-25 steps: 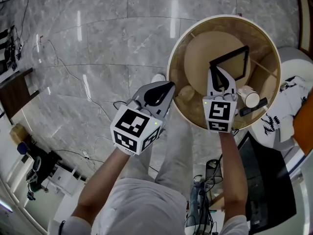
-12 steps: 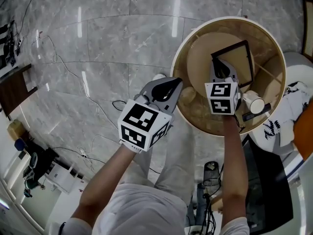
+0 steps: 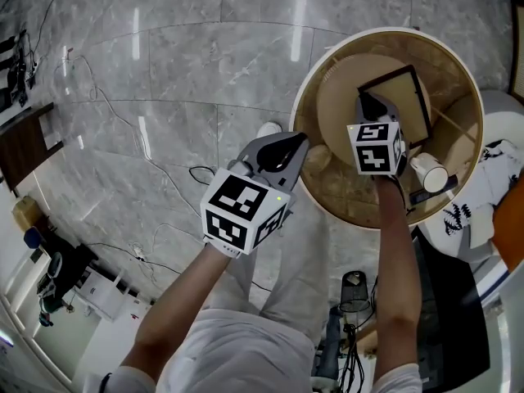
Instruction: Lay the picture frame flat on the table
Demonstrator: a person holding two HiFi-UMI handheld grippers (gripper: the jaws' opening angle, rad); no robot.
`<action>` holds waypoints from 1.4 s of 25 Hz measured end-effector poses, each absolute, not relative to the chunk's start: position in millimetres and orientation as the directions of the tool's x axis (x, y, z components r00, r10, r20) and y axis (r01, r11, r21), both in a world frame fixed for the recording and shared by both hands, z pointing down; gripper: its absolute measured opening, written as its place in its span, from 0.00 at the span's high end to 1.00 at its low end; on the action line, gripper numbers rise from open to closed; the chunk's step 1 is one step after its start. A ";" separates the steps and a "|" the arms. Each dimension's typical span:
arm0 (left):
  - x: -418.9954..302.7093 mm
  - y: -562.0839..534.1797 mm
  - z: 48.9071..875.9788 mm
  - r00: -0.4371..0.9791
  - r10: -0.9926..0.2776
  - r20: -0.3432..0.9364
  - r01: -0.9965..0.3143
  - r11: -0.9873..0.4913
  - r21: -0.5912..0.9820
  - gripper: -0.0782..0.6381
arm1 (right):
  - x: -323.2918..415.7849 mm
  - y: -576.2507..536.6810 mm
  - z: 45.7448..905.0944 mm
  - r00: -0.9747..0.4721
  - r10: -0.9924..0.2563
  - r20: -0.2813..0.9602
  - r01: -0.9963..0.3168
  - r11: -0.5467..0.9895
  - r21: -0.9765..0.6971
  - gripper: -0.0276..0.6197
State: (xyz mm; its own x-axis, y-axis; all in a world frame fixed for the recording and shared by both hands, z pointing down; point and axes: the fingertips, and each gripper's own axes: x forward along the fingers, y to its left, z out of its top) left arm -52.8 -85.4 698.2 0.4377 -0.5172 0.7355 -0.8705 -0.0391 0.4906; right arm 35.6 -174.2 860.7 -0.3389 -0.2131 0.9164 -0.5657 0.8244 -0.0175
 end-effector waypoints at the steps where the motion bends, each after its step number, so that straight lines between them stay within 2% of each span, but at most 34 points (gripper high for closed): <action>1: -52.6 -85.0 697.6 0.438 -0.517 0.735 -0.870 -0.039 0.491 0.88 | 37.7 -173.7 864.3 -0.333 -0.206 0.920 -0.568 0.823 -0.021 0.90; 8: -51.0 -80.3 696.6 0.443 -0.513 0.736 -0.870 -0.046 0.491 0.88 | 42.0 -175.7 871.1 -0.354 -0.209 0.912 -0.619 0.783 -0.061 0.90; 16: -46.0 -77.1 682.7 0.455 -0.514 0.727 -0.867 -0.069 0.493 0.88 | 44.3 -173.5 843.8 -0.373 -0.272 0.887 -0.631 0.775 -0.028 0.87; 24: -43.4 -72.7 642.3 0.469 -0.526 0.710 -0.866 -0.116 0.486 0.88 | 55.5 -157.9 786.3 -0.381 -0.321 0.867 -0.653 0.757 -0.006 0.87; 29: -43.2 -70.8 608.3 0.479 -0.531 0.699 -0.866 -0.158 0.475 0.88 | 64.8 -147.2 736.2 -0.367 -0.365 0.856 -0.671 0.740 0.028 0.92; 35: -38.4 -61.5 558.7 0.486 -0.545 0.683 -0.869 -0.217 0.445 0.88 | 79.5 -123.8 676.1 -0.368 -0.412 0.833 -0.698 0.714 0.045 0.94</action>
